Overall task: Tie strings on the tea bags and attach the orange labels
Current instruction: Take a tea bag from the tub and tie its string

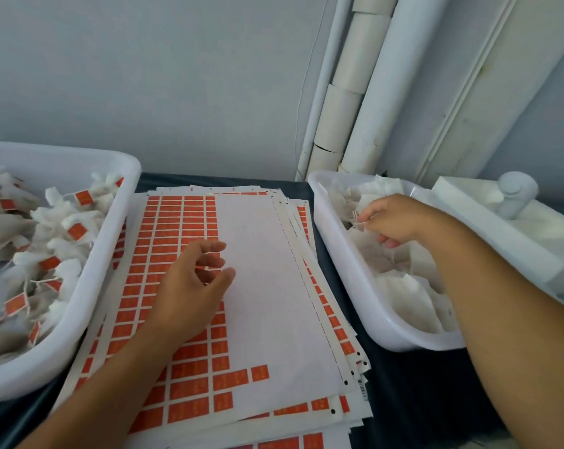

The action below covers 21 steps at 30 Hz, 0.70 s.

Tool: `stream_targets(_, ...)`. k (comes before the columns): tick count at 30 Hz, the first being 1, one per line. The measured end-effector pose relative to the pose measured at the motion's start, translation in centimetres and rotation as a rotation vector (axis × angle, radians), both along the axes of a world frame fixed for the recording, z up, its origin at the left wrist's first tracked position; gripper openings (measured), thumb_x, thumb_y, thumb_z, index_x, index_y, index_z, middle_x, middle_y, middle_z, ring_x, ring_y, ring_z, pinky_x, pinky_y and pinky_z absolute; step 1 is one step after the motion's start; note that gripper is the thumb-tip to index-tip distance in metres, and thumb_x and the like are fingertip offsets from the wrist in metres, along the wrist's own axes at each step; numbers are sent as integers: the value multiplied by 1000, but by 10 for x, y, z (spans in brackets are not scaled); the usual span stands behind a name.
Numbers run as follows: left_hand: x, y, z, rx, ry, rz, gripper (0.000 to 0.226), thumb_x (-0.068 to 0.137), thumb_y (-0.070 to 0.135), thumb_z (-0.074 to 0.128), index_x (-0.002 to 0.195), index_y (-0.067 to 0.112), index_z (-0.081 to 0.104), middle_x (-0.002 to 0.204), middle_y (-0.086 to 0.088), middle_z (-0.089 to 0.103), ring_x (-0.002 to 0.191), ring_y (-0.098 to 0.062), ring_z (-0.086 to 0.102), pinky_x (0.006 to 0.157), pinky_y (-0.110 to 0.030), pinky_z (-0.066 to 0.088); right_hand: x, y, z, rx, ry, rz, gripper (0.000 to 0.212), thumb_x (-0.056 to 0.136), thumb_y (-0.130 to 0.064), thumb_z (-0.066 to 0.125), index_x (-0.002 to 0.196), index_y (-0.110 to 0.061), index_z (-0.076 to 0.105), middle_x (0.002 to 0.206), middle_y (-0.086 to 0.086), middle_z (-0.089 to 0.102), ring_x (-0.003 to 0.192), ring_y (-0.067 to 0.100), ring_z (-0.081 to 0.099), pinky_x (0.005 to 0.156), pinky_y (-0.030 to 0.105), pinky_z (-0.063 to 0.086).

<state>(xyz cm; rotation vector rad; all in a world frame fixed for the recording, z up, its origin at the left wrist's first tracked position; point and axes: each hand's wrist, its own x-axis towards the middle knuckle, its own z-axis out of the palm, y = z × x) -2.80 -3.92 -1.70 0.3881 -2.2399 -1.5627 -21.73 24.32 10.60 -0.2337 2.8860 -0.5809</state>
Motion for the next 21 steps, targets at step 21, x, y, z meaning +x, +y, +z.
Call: stream_targets(21, 4, 2, 7, 33, 23, 16, 34, 92, 32, 73, 117, 44, 53, 104, 24, 60, 84, -7, 65, 46, -5, 45, 34, -28, 87, 162, 519, 26, 6, 92, -27, 67, 90, -29, 61, 121, 6, 68, 113, 31, 60, 91, 33, 46)
